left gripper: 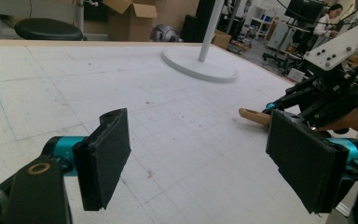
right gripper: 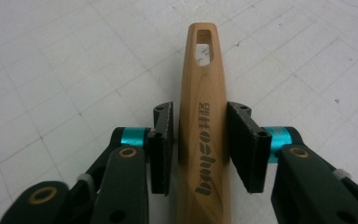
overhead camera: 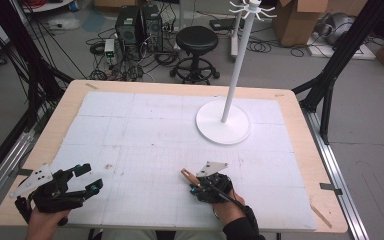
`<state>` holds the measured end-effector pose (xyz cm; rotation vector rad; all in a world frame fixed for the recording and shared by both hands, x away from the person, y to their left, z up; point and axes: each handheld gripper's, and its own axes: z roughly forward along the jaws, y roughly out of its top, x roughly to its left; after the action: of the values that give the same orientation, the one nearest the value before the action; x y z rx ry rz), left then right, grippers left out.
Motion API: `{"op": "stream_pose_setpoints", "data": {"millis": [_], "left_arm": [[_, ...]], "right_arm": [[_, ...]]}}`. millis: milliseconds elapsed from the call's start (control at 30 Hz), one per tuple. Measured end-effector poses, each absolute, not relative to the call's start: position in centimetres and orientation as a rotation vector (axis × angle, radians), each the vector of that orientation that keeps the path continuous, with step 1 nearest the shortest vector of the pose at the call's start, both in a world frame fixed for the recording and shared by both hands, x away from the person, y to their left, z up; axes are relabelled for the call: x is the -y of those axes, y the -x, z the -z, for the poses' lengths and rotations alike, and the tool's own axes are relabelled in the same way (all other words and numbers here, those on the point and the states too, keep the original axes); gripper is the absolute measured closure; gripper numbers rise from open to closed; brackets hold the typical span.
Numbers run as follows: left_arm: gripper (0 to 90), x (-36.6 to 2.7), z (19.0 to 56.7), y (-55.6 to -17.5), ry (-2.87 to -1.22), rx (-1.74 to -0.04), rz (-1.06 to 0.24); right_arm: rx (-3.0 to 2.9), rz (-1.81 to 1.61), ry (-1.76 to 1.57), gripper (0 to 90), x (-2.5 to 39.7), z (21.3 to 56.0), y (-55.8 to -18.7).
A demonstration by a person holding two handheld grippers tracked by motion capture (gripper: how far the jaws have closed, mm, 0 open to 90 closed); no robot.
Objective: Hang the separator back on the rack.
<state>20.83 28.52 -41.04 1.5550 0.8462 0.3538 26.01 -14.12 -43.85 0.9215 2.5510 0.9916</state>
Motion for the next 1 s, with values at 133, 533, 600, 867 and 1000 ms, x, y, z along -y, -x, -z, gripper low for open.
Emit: {"op": "stream_pose_setpoints", "data": {"millis": [133,533,600,867,1000], "left_arm": [[22.1,-28.5,41.0,-20.8,-1.558,-0.845,-0.354],[22.1,-28.5,41.0,-20.9,-1.558,-0.843,-0.35],[22.1,-28.5,41.0,-20.9,-1.559,-0.843,-0.35],[22.1,-28.4,41.0,-20.9,-1.565,-0.841,-0.349],[22.2,-28.4,41.0,-20.9,-1.565,-0.841,-0.35]], "right_arm": [[-2.546,-0.993,-0.933,65.4,14.1,43.9,-26.1],[-2.536,-0.967,-0.914,66.6,13.9,43.4,-25.9],[-2.528,-1.003,-0.932,66.7,14.3,43.0,-25.9],[-2.478,-1.211,-0.998,67.1,16.2,41.5,-25.8],[-2.455,-1.286,-0.996,67.1,16.9,40.7,-25.5]]}}
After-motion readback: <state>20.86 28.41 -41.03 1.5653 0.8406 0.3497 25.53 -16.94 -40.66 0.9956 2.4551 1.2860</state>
